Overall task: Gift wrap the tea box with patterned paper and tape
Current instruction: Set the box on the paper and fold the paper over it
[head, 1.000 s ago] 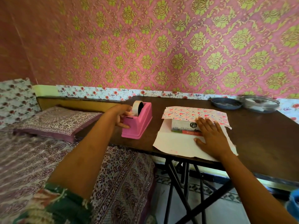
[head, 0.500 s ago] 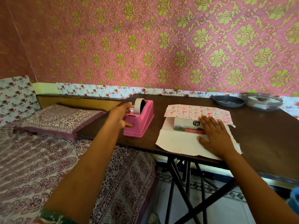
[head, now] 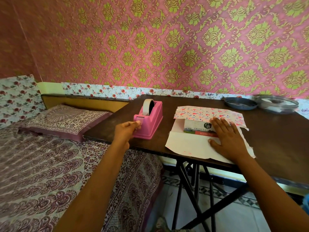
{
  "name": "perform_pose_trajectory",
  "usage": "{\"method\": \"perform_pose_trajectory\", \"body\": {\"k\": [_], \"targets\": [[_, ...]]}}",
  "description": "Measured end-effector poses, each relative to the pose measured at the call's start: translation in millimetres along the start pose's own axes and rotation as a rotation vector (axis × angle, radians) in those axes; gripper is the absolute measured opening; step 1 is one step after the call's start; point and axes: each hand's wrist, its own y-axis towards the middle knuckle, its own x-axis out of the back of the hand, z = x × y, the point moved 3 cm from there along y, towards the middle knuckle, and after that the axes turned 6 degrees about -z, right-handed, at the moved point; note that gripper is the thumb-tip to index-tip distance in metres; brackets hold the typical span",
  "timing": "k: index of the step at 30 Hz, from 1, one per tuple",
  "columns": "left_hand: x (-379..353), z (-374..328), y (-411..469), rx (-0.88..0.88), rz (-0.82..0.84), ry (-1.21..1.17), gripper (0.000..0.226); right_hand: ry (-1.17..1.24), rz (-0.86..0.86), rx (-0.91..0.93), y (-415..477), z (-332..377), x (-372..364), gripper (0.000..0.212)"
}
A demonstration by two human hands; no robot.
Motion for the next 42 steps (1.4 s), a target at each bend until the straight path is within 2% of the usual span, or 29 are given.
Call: {"method": "perform_pose_trajectory", "body": {"k": [9, 11, 13, 14, 17, 20, 27, 29, 32, 38, 42], "targets": [[2.6, 1.4, 13.5, -0.064, -0.046, 0.119, 0.016, 0.010, -0.016, -0.003, -1.5, 1.0, 0.8, 0.091], [5.4, 1.5, 16.8, -0.096, -0.084, 0.245, 0.016, 0.006, -0.010, 0.000, -1.4, 1.3, 0.0, 0.090], [14.8, 4.1, 13.8, -0.147, -0.142, 0.489, 0.015, 0.011, -0.011, 0.000, -0.4, 1.0, -0.3, 0.090], [20.7, 7.3, 10.5, -0.157, -0.151, 0.500, 0.014, 0.013, -0.012, -0.001, -0.3, 0.7, -0.4, 0.091], [29.5, 6.6, -2.8, -0.168, -0.083, 0.256, 0.009, -0.003, -0.001, -0.001, -0.8, 0.5, 0.0, 0.092], [8.0, -10.5, -21.0, -0.201, 0.020, 0.098, 0.012, -0.005, 0.012, 0.001, -0.7, 3.0, 1.3, 0.092], [-133.7, 1.8, -60.6, -0.110, 0.254, -0.072, 0.013, -0.010, 0.027, -0.027, -2.5, 5.4, 5.6, 0.080], [-167.3, 7.3, -67.2, -0.101, 0.243, -0.095, 0.009, 0.018, 0.012, -0.032, -3.1, 5.7, 6.5, 0.080], [-197.5, 11.2, -64.3, -0.100, 0.185, -0.052, 0.015, 0.055, -0.012, -0.023, -2.7, 5.6, 3.8, 0.078], [-217.4, 11.6, -54.0, -0.166, 0.140, 0.037, 0.022, 0.060, -0.049, -0.008, -1.3, 3.6, -0.1, 0.082], [-223.5, 18.0, -48.0, -0.132, 0.124, 0.029, 0.021, 0.068, -0.053, -0.008, -1.5, 4.3, 1.4, 0.079]]}}
